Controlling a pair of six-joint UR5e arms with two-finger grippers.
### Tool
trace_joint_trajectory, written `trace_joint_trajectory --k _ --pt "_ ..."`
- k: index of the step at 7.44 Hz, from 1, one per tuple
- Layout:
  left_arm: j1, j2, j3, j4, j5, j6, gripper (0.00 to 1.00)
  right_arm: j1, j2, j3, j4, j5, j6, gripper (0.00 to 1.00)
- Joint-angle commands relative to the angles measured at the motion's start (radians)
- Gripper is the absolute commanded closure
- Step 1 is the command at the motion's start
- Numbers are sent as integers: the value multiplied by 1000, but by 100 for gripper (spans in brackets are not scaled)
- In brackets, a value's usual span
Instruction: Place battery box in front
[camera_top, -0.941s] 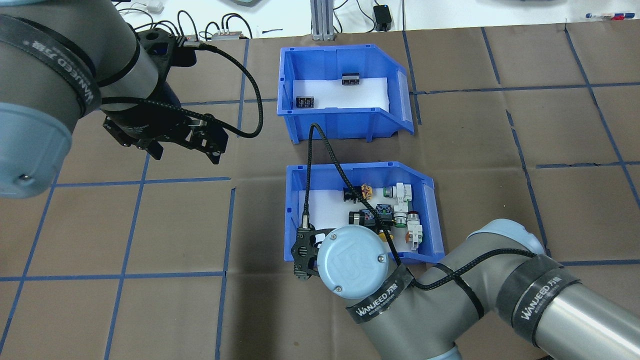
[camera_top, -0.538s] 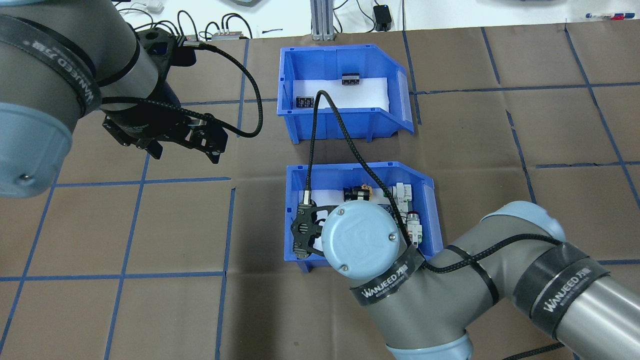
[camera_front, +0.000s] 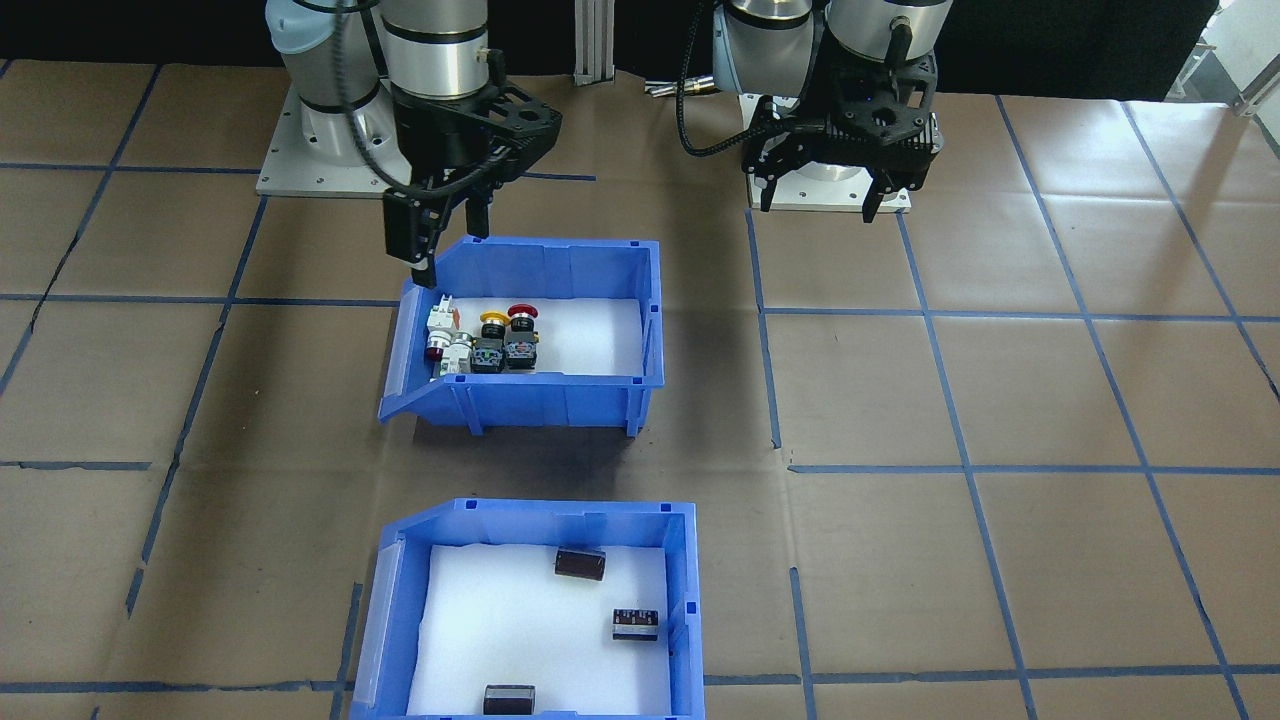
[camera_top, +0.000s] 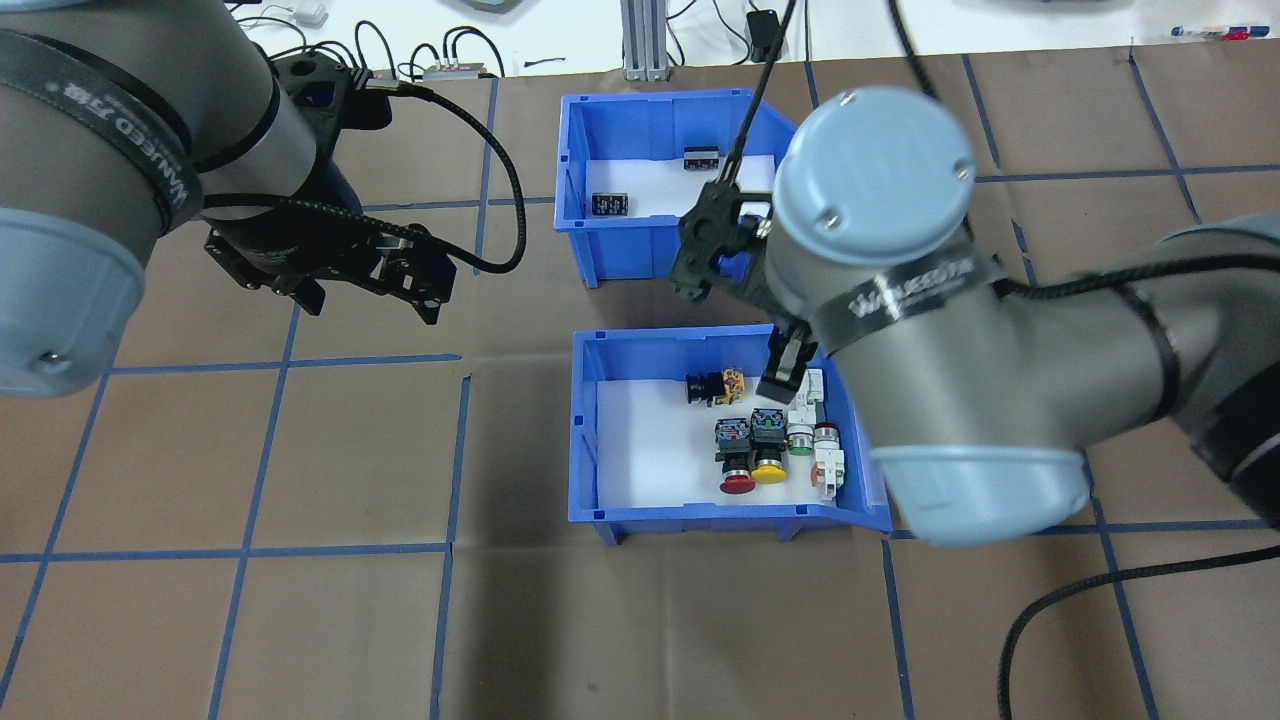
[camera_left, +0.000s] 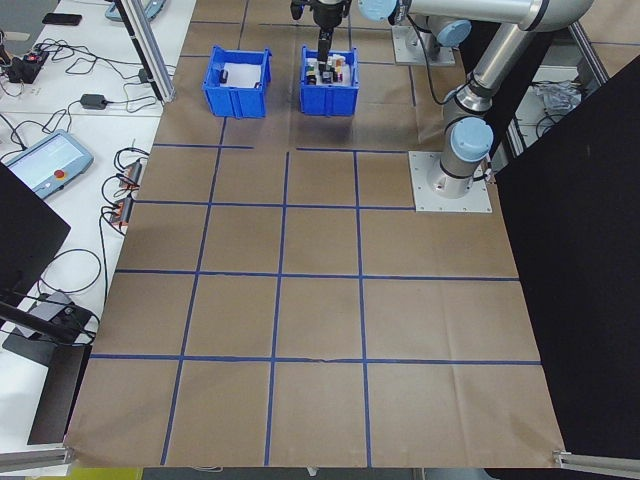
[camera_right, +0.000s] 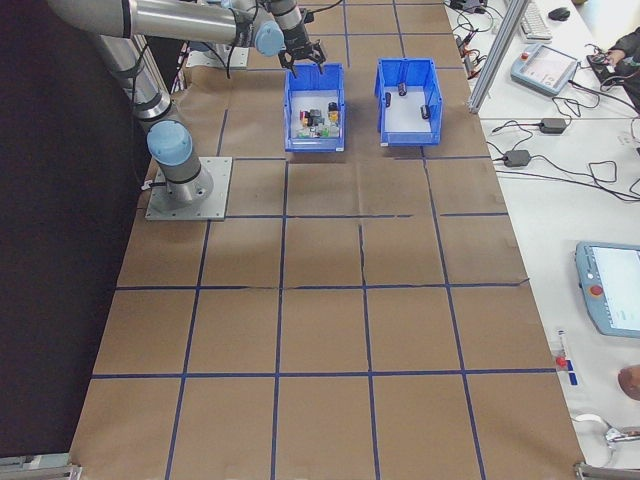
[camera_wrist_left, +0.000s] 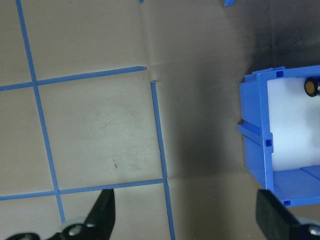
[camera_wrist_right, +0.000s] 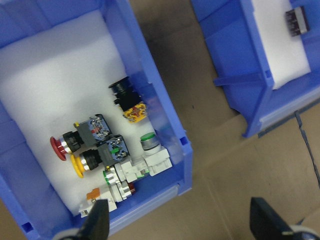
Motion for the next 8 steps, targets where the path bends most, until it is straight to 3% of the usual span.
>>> trace_joint_trajectory --k 1,4,5,8 --pt "0 0 0 2 1 1 0 -192 -2 -75 127 131 170 0" --pt "0 0 0 2 -1 1 0 -254 14 -165 289 137 621 0" --pt "0 0 0 2 1 1 0 -255 62 -201 323 136 749 0" --pt "1 0 0 2 1 1 0 -266 140 -274 385 124 896 0"
